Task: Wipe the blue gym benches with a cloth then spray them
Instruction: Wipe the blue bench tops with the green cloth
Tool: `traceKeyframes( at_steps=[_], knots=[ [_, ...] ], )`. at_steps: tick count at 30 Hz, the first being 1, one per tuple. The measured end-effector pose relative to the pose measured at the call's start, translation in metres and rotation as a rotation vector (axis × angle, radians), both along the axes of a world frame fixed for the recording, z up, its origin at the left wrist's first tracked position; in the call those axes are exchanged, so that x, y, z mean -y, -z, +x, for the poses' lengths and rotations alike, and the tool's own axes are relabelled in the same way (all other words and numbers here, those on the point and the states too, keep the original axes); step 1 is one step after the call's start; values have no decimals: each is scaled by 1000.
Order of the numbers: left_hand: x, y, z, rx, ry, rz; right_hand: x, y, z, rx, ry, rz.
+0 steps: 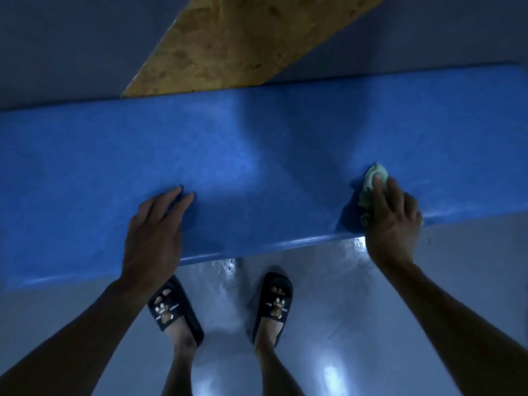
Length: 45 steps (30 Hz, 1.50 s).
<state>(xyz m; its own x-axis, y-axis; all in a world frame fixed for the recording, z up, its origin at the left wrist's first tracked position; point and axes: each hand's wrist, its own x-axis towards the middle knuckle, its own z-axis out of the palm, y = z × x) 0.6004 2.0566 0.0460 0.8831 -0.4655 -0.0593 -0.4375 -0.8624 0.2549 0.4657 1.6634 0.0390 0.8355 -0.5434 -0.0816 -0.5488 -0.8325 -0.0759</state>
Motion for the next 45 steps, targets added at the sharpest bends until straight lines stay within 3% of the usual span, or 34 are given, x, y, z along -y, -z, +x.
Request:
traceKeyframes(
  at_steps=[2,4,9,11,13,15,18,21,23,25,27,30,32,34,37,40,42,45],
  knots=[
    [-16,1,0,-4,-5,4,-49,9,9,56,105,-3],
    [-31,0,-1,1,-16,6,-115,13,17,88,76,38],
    [-64,-4,5,-10,-26,23,-253,5,19,105,-508,187],
    [-76,-6,11,-15,-20,25,-233,5,26,76,-742,175],
    [-88,-8,17,-7,-26,21,-191,6,31,69,-837,104],
    [-99,-9,26,-12,-30,18,-143,4,31,75,-664,91],
    [-114,-7,37,-11,-45,36,-129,1,30,57,-112,99],
    [-125,-4,47,-22,-83,42,-198,5,51,152,257,94],
    [-129,-4,52,-47,-116,52,-261,5,61,152,278,148],
    [-132,-5,58,-64,-121,62,-323,0,55,114,51,188],
    [-134,-6,61,-71,-115,78,-361,-7,41,59,-311,236],
    [-138,-6,66,-64,-103,62,-332,0,41,15,-850,225],
    [-140,-6,68,-51,-95,43,-280,5,54,-1,-1001,177],
    [-141,-5,70,-41,-91,27,-220,10,65,13,-889,121],
    [-144,-2,70,-34,-84,23,-159,4,76,77,-234,212],
    [-147,1,70,-34,-74,32,-195,13,98,110,270,74],
    [-148,1,71,-32,-67,24,-253,17,116,134,308,57],
    [-150,1,72,-37,-50,23,-336,13,117,120,-25,145]
  ],
)
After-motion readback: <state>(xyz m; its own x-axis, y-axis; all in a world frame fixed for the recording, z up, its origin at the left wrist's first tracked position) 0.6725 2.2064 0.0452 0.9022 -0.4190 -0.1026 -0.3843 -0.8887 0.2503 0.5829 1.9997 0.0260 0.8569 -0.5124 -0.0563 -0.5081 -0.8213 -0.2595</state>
